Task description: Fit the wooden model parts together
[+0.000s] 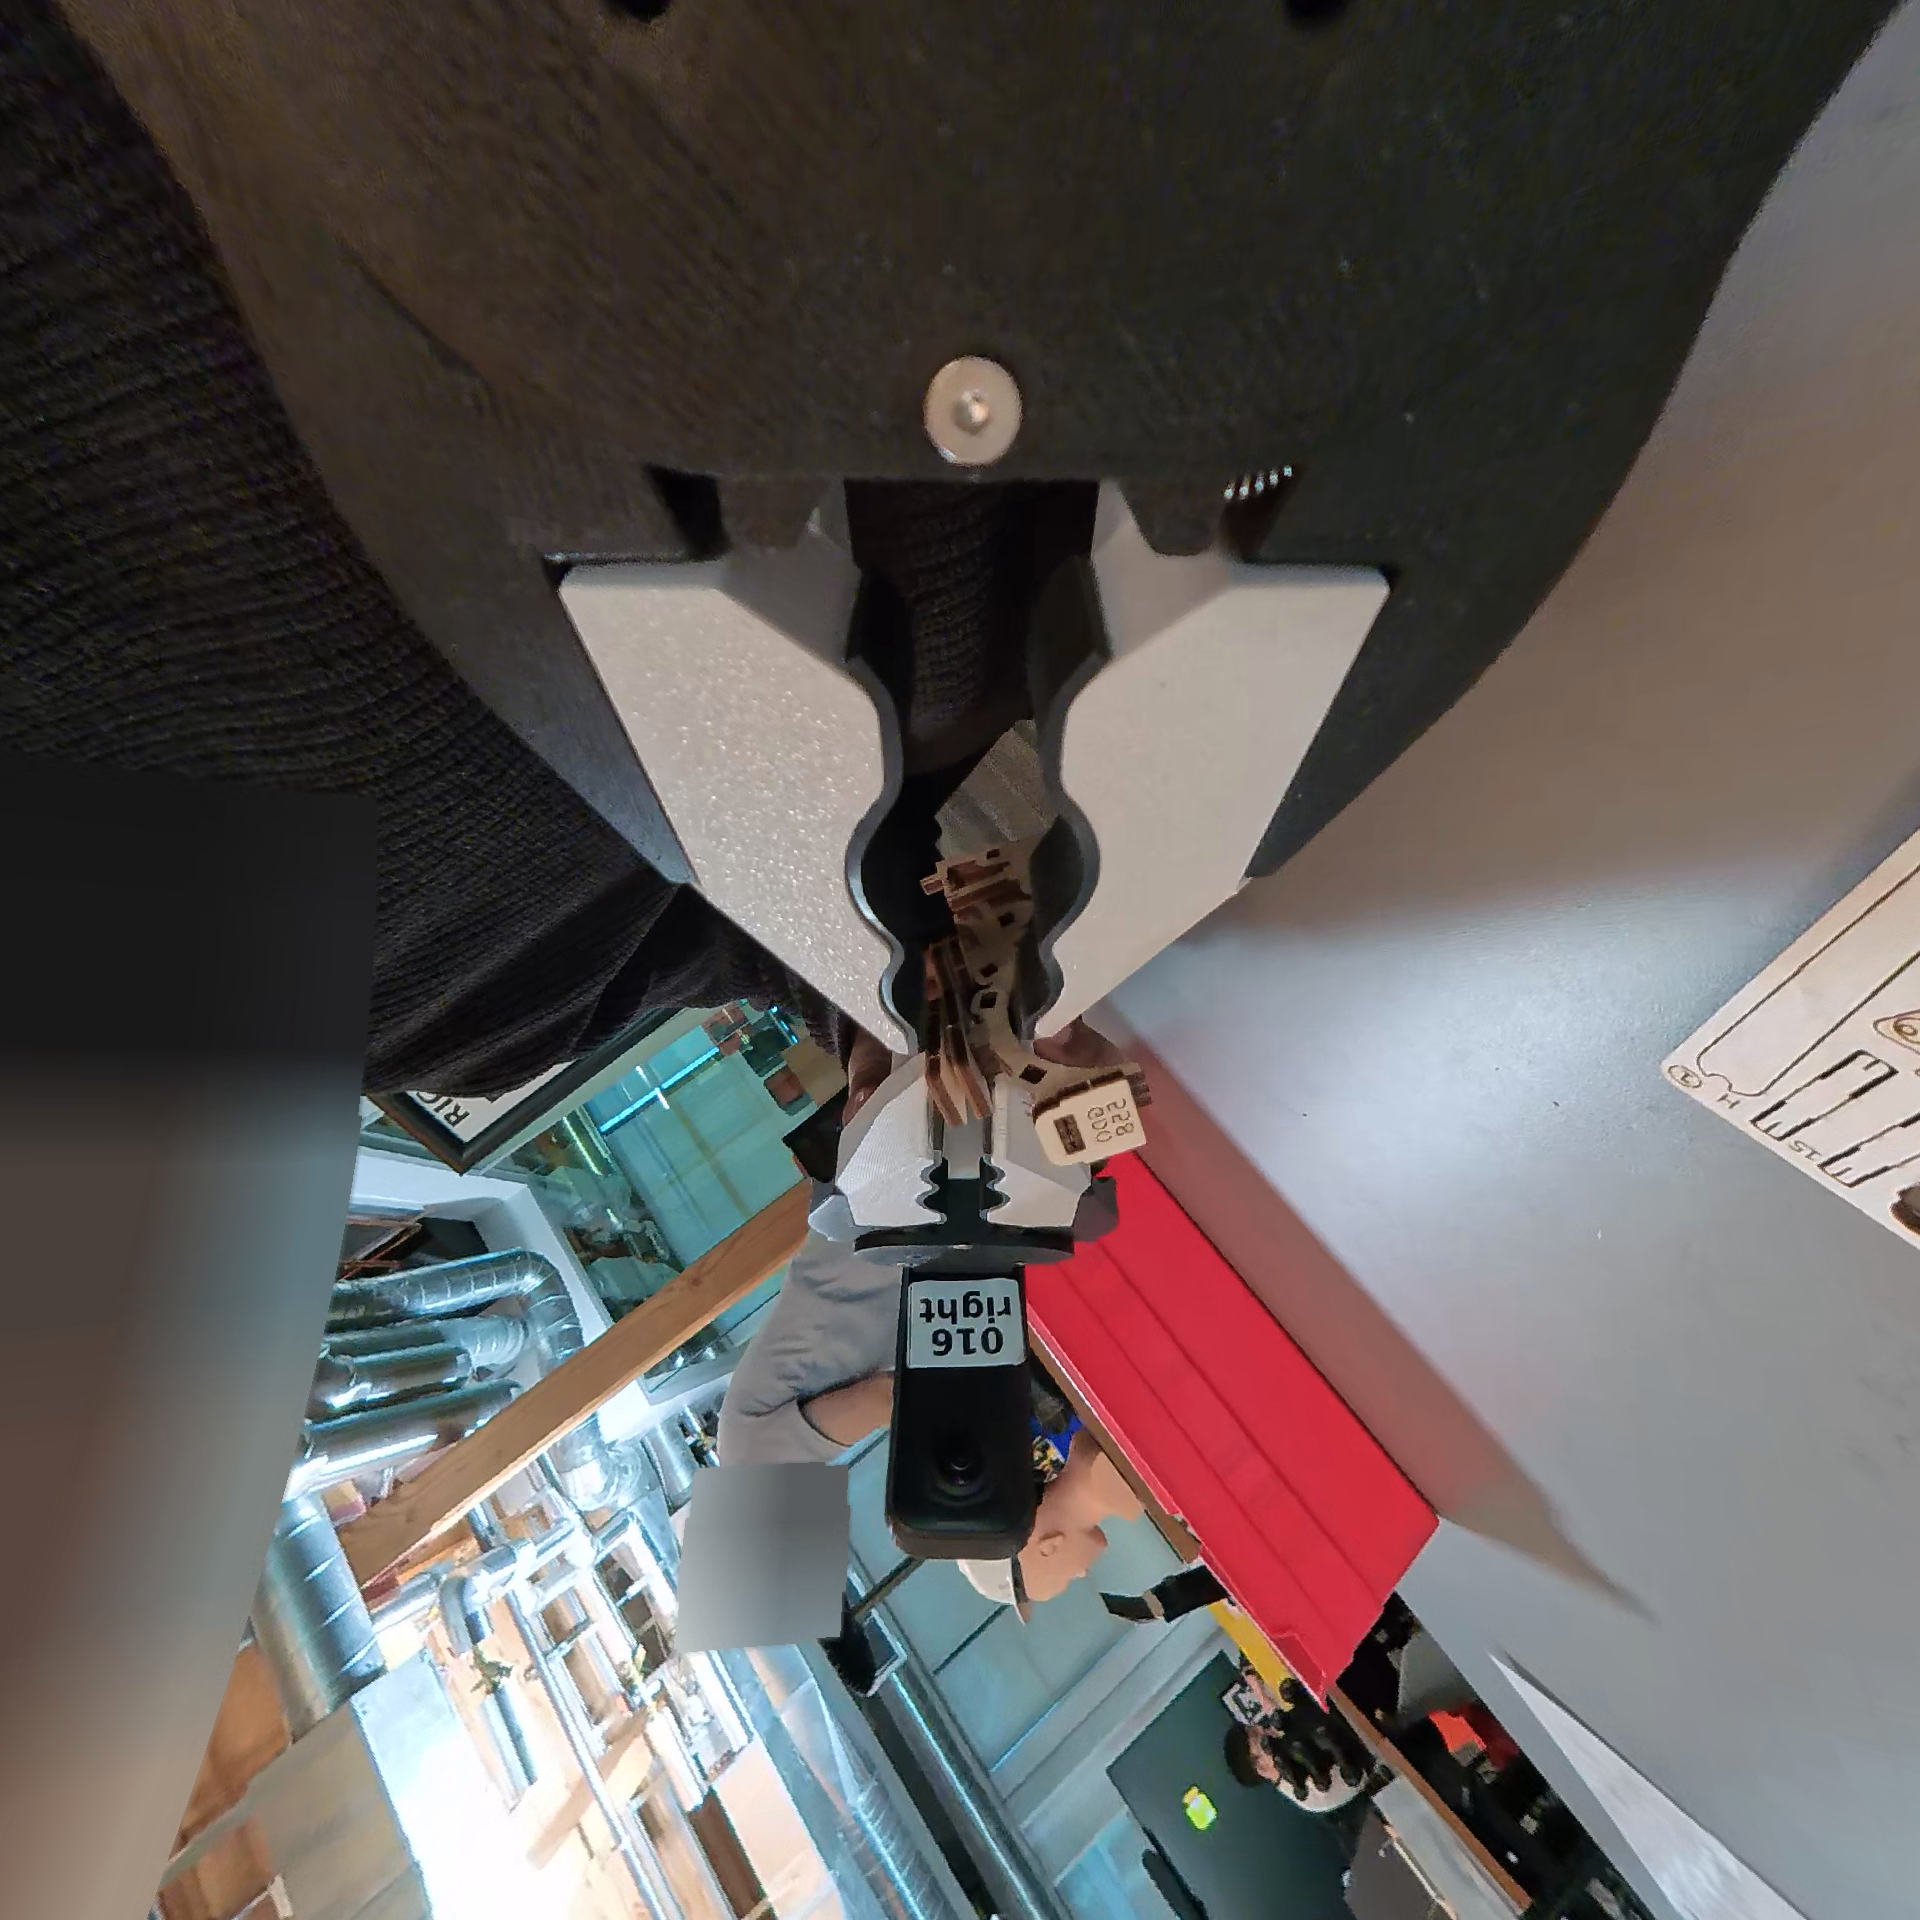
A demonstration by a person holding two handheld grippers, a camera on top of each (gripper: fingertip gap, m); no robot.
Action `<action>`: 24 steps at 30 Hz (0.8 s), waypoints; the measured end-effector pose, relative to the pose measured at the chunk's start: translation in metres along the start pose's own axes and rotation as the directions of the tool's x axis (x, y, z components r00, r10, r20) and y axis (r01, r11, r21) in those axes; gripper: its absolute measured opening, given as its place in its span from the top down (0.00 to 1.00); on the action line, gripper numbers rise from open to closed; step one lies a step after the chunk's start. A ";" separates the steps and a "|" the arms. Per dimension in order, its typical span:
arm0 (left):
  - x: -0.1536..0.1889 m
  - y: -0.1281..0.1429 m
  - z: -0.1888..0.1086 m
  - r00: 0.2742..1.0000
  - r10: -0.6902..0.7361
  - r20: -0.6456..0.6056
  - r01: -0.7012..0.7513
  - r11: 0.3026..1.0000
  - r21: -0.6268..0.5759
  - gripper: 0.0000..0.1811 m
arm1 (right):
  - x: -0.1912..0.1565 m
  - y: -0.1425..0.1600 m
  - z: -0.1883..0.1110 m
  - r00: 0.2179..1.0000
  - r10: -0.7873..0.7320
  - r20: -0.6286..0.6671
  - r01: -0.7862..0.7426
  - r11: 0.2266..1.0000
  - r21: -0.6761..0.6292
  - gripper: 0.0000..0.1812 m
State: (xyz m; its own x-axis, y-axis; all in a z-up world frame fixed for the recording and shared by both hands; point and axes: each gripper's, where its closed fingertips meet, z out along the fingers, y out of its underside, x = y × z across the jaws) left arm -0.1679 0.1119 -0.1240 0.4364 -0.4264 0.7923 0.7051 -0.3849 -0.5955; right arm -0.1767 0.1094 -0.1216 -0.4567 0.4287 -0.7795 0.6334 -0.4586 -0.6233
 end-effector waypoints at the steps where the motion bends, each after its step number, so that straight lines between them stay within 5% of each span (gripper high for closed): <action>1: 0.000 0.000 0.000 1.000 0.003 -0.001 -0.003 1.000 -0.001 0.92 | 0.000 0.000 0.000 1.000 0.000 0.003 0.000 1.000 0.001 0.97; 16: 0.013 0.007 0.004 0.997 0.039 -0.064 -0.041 0.998 -0.042 0.92 | -0.004 0.001 -0.001 0.996 0.061 0.067 -0.061 0.998 0.001 0.84; 24: 0.019 0.006 0.004 0.993 -0.014 -0.118 0.009 0.999 -0.038 0.92 | -0.015 0.001 -0.001 0.978 0.136 0.158 -0.135 0.991 -0.015 0.91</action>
State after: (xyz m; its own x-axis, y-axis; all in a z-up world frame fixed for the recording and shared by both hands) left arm -0.1525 0.1050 -0.1121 0.3576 -0.5147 0.7792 0.6873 -0.4199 -0.5928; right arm -0.1685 0.1032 -0.1104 -0.4592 0.2337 -0.8570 0.6990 -0.5004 -0.5109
